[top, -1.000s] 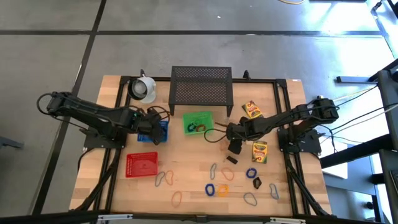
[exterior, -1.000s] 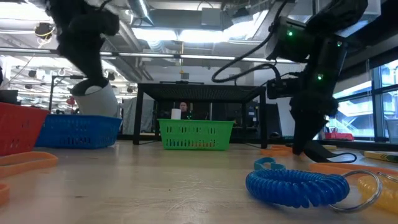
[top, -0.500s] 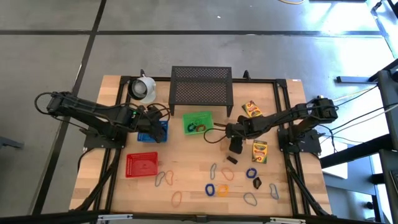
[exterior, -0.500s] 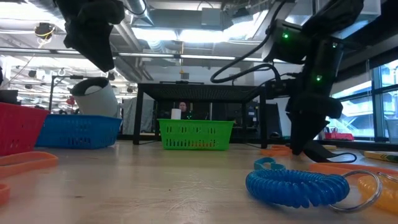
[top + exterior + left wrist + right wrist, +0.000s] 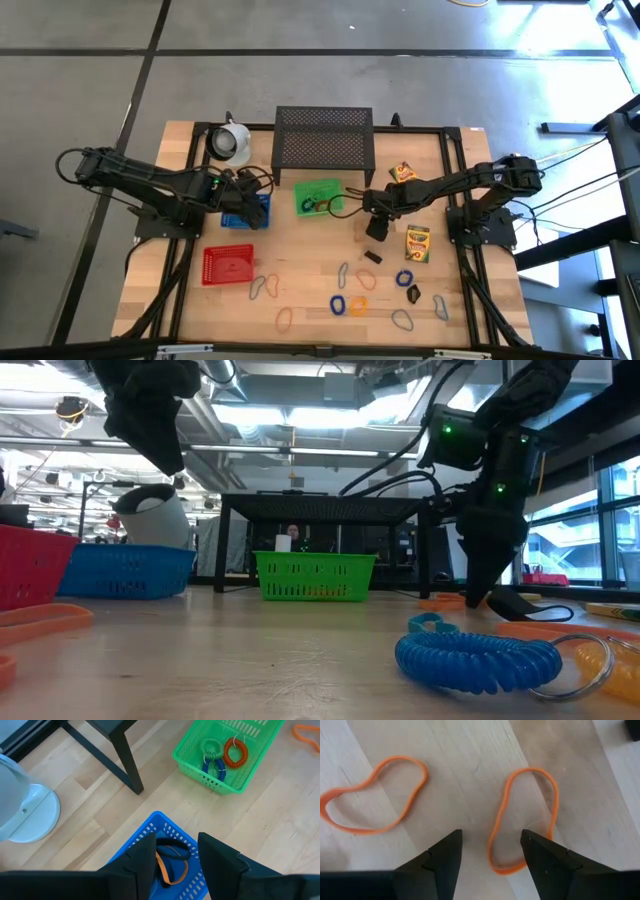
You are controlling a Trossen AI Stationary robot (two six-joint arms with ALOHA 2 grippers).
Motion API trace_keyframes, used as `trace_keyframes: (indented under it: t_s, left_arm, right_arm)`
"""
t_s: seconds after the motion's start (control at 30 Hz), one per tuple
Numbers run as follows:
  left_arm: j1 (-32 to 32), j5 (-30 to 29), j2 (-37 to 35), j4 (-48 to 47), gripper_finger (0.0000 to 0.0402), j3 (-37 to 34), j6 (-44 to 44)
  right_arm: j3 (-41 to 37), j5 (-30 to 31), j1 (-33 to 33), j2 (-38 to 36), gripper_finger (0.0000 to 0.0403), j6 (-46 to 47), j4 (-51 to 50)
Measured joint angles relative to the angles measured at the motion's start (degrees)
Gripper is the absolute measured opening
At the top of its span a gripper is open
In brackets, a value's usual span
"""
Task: Pick & Place Office Desk Supplies
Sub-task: Put the orange rubber band into the blue bin
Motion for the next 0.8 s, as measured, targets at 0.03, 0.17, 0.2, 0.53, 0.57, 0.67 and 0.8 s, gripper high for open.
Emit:
trace_keyframes:
  t_s: [0.03,0.17,0.2,0.53,0.57,0.67,0.8]
  left_arm:
    - [0.0,0.0,0.0,0.0,0.0141,0.0,0.0]
    - [0.0,0.0,0.0,0.0,0.0141,0.0,0.0]
    - [0.0,0.0,0.0,0.0,0.0141,0.0,0.0]
    - [0.0,1.1,0.0,0.1,0.0141,0.0,0.0]
    - [0.0,1.3,0.0,0.1,0.0141,0.0,-0.1]
    - [0.0,2.3,0.0,0.6,0.0141,0.0,-0.1]
    - [-0.4,2.7,0.0,1.3,0.0141,0.0,-0.2]
  right_arm:
    - [0.0,0.0,0.0,0.0,0.0205,0.0,0.0]
    - [0.0,0.1,0.0,0.0,0.0181,0.1,-0.2]
    - [0.0,0.2,0.0,0.0,0.0171,0.3,-0.3]
    - [0.0,0.6,0.0,0.0,0.0026,6.2,-1.0]
    - [0.0,0.5,0.0,0.0,0.0014,6.5,-1.0]
    - [0.0,0.3,0.0,0.0,0.0009,7.6,-1.0]
    - [-0.2,-0.4,0.7,-0.9,0.0007,9.0,-0.7]
